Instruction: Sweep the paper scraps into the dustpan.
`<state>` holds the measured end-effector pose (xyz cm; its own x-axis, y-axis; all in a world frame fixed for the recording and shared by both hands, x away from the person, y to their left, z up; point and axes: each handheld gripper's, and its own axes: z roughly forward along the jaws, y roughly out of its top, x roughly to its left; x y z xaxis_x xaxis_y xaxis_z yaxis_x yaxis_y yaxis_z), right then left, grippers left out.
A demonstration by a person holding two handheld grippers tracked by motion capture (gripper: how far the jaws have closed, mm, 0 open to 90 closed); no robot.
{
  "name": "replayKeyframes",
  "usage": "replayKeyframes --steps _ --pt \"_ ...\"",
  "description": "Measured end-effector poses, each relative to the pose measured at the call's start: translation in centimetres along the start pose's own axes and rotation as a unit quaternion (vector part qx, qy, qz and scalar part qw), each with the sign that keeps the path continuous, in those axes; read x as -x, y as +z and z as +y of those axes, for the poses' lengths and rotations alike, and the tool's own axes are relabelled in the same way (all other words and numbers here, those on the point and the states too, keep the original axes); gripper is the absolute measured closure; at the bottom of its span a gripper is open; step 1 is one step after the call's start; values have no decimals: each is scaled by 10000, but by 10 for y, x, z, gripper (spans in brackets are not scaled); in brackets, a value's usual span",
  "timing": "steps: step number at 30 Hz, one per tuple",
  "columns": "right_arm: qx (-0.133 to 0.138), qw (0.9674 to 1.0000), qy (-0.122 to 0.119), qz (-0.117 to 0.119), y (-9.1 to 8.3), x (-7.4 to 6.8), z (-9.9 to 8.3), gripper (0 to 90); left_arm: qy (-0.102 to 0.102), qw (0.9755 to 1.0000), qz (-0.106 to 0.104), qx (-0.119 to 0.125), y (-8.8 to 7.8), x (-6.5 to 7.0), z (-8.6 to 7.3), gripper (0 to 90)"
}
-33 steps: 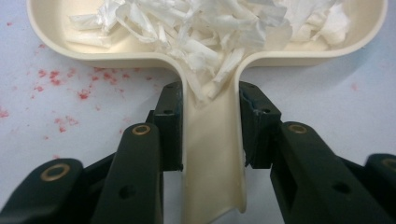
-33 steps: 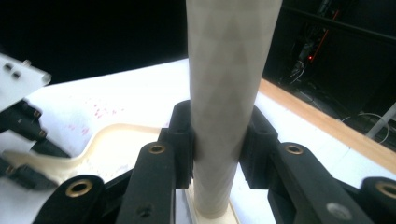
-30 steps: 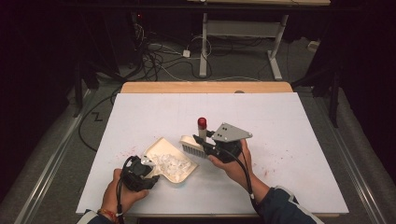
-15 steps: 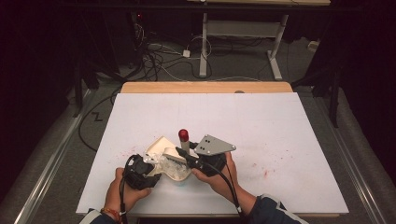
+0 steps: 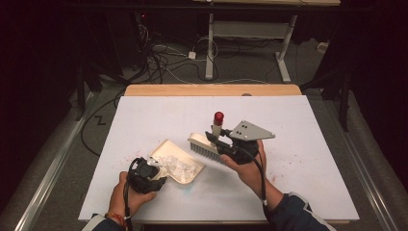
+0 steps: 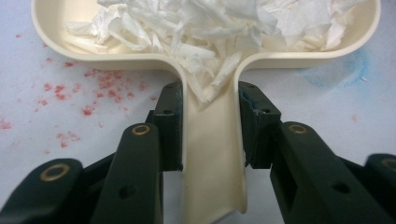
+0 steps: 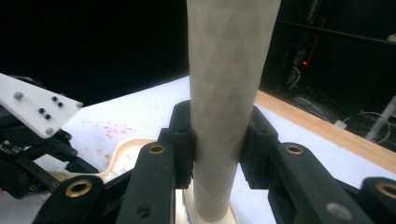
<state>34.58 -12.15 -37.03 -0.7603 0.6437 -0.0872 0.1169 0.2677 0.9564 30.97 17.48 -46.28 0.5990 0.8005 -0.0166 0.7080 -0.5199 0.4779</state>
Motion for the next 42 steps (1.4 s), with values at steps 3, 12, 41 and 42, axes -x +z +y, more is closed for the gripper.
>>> replayKeyframes --steps 3,12,41,42 --pt "-2 9999 -24 -128 -12 13 -2 703 3 10000 3 -13 1 -1 0 634" --pt "-73 9985 27 -548 -56 51 -16 703 38 10000 73 -53 2 0 2 634" --pt "-294 9966 -106 -762 69 49 -16 704 151 9999 22 -57 10 -5 17 634" --pt "-328 9967 -181 -725 72 46 -14 704 159 9998 18 -72 10 -5 17 634"
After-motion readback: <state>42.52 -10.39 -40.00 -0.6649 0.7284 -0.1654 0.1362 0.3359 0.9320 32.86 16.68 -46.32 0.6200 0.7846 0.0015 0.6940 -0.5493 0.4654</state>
